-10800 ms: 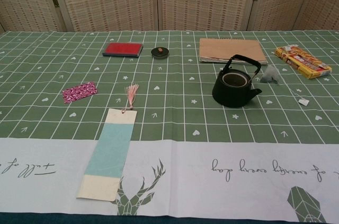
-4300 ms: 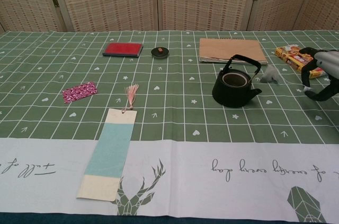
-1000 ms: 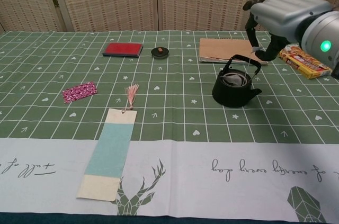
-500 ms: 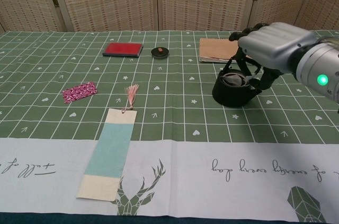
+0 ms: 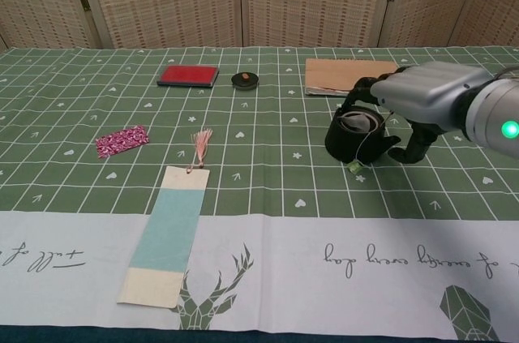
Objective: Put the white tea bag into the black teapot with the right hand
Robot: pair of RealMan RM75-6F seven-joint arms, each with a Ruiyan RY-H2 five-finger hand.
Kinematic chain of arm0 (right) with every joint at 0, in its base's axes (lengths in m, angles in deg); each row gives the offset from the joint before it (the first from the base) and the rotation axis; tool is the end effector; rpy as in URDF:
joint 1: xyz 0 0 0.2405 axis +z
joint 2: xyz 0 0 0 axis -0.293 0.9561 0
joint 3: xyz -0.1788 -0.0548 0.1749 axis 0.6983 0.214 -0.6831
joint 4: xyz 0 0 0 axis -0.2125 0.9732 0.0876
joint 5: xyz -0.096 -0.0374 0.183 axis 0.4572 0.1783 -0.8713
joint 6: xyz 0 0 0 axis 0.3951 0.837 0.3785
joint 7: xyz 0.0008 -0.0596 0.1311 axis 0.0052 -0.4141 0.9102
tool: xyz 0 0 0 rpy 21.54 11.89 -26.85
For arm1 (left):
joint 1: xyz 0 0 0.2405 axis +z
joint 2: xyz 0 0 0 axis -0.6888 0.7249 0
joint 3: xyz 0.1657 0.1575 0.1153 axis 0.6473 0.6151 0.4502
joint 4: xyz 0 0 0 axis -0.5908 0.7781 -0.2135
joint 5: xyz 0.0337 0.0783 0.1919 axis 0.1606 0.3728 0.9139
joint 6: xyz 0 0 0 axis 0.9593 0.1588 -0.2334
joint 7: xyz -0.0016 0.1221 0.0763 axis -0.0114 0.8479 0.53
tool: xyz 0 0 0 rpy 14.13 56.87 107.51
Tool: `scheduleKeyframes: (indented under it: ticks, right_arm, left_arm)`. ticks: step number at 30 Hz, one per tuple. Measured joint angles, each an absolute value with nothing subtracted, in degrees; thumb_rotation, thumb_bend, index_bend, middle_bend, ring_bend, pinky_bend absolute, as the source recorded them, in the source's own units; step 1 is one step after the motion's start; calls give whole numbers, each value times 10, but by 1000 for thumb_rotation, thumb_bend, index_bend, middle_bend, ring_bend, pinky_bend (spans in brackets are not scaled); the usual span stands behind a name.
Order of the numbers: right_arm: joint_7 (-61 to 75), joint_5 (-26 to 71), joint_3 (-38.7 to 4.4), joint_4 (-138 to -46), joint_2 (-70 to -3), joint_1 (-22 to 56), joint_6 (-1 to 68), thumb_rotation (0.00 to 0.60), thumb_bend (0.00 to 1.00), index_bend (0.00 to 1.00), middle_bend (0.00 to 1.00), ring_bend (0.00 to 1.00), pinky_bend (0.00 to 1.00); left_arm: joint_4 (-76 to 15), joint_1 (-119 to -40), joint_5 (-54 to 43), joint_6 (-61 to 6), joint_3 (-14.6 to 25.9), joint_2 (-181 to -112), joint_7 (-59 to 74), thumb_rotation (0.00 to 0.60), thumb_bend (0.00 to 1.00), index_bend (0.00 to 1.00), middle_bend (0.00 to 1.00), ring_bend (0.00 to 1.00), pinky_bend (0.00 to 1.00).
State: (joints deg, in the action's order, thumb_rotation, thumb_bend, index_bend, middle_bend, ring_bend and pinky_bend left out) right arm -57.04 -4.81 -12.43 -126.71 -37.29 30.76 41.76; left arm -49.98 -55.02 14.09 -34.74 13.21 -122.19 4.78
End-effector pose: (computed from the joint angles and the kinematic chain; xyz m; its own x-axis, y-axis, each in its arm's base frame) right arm -0.1263 -0.2964 0.0018 0.7579 -0.2836 0.5875 -0.6522 -0.3148 0.6895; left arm -0.3272 0.2072 0.1617 0.4400 0.2095 0.8732 0.8939 -0.0098 -0.4481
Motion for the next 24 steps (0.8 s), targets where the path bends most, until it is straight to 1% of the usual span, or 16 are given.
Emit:
scheduleKeyframes:
  ticks: [5, 7, 9, 10, 11, 12, 13, 14, 15, 17, 18, 19, 21, 24]
  right_arm:
    - [-564, -36, -120, -1279, -363, 307, 423, 600, 422, 2, 0, 0, 0]
    - [-556, -24, -121, -1289, -351, 305, 432, 600, 423, 21, 0, 0, 0]
    - [-550, -21, -126, -1302, -336, 304, 440, 600, 423, 56, 42, 0, 0]
    - [-549, -22, -130, -1306, -330, 304, 442, 600, 423, 70, 89, 2, 0]
    - [-549, -25, -134, -1310, -324, 305, 444, 600, 423, 84, 174, 38, 0]
    - [-552, -32, -138, -1314, -319, 308, 446, 600, 423, 89, 230, 79, 6]
    - [-555, -39, -142, -1317, -315, 310, 447, 600, 423, 95, 310, 146, 29]
    - [-559, -48, -145, -1320, -312, 313, 449, 600, 423, 107, 420, 240, 80]
    - [-564, -60, -150, -1324, -308, 317, 450, 600, 423, 116, 494, 304, 139]
    - [-570, -84, -160, -1329, -303, 324, 450, 600, 423, 138, 669, 468, 357]
    - [-571, -97, -164, -1332, -301, 327, 449, 600, 422, 144, 717, 520, 431]
    - [-572, -112, -168, -1333, -299, 330, 447, 600, 423, 149, 748, 559, 482]
    - [-574, -152, -178, -1338, -295, 338, 442, 600, 423, 154, 769, 589, 507]
    - [-579, -225, -194, -1343, -287, 352, 435, 600, 423, 154, 788, 606, 519]
  left_arm:
    - [-501, -550, 141, -348, 132, -1222, 48, 600, 378, 0, 106, 164, 147]
    - [-501, -550, 140, -348, 132, -1222, 49, 600, 378, 0, 106, 164, 147]
    - [-500, -551, 138, -345, 132, -1223, 52, 600, 378, 0, 106, 164, 147]
    - [-500, -551, 137, -344, 132, -1223, 53, 600, 378, 0, 106, 164, 147]
    - [-500, -552, 137, -343, 131, -1224, 54, 600, 378, 0, 106, 164, 147]
    - [-500, -552, 136, -343, 131, -1224, 55, 600, 378, 0, 106, 165, 147]
    - [-500, -552, 136, -343, 131, -1225, 55, 600, 378, 0, 106, 165, 147]
    - [-500, -552, 136, -343, 131, -1225, 55, 600, 379, 0, 106, 165, 147]
    - [-500, -552, 136, -344, 131, -1225, 55, 600, 378, 0, 106, 165, 148]
    - [-500, -551, 138, -346, 131, -1224, 53, 600, 379, 0, 106, 169, 145]
    - [-500, -551, 140, -349, 130, -1225, 50, 600, 378, 0, 106, 174, 141]
    - [-499, -551, 143, -352, 130, -1225, 48, 600, 379, 0, 106, 178, 137]
    - [-496, -550, 149, -358, 129, -1226, 42, 600, 378, 0, 106, 181, 132]
    - [-492, -549, 152, -358, 130, -1226, 32, 600, 379, 0, 106, 181, 135]
